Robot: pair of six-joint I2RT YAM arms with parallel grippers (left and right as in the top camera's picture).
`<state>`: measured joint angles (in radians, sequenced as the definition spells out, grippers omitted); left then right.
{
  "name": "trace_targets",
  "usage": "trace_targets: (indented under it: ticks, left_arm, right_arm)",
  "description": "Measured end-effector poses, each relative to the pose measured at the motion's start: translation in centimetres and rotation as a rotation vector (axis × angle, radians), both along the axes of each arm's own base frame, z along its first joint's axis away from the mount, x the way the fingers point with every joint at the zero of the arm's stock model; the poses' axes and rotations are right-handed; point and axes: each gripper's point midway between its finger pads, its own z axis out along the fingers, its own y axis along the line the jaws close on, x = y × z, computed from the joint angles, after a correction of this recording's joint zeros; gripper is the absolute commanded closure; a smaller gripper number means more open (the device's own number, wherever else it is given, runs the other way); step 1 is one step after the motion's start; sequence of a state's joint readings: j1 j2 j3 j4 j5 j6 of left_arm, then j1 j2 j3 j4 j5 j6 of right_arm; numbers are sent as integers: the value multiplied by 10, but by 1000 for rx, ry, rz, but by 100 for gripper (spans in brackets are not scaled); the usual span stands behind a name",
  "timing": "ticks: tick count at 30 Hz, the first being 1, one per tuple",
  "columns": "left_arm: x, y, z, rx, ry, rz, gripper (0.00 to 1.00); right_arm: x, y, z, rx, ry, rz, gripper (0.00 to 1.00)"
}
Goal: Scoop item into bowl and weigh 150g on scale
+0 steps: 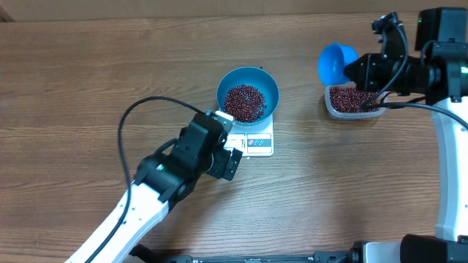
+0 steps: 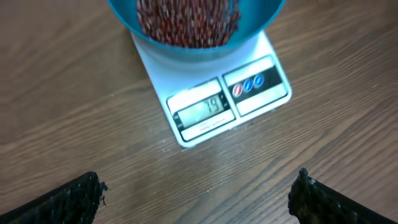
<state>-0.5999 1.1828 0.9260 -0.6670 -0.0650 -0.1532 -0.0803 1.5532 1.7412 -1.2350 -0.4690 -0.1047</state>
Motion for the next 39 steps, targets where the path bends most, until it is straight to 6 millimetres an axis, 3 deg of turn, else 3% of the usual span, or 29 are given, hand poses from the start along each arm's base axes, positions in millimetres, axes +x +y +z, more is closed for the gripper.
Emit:
trace_targets:
  ticks: [4, 7, 14, 17, 22, 39]
  left_arm:
    - [-4, 4, 22, -25, -68, 6, 1]
    - [-11, 4, 25, -27, -96, -5, 0]
    - [-33, 3, -5, -28, -94, -34, 0]
    - [-40, 6, -9, -37, -100, -34, 1]
    - [-40, 7, -4, -53, -120, -33, 1]
    - [-35, -1, -24, -27, -66, -42, 1]
  right_arm:
    - [0, -4, 0, 5, -1, -10, 96]
    - [0, -4, 1, 10, -1, -9, 96]
    - [-1, -4, 0, 13, 7, -7, 96]
    - [-1, -3, 0, 15, 7, -6, 96]
    - [-2, -3, 0, 18, 7, -4, 96]
    - [-3, -3, 0, 16, 11, -1, 96]
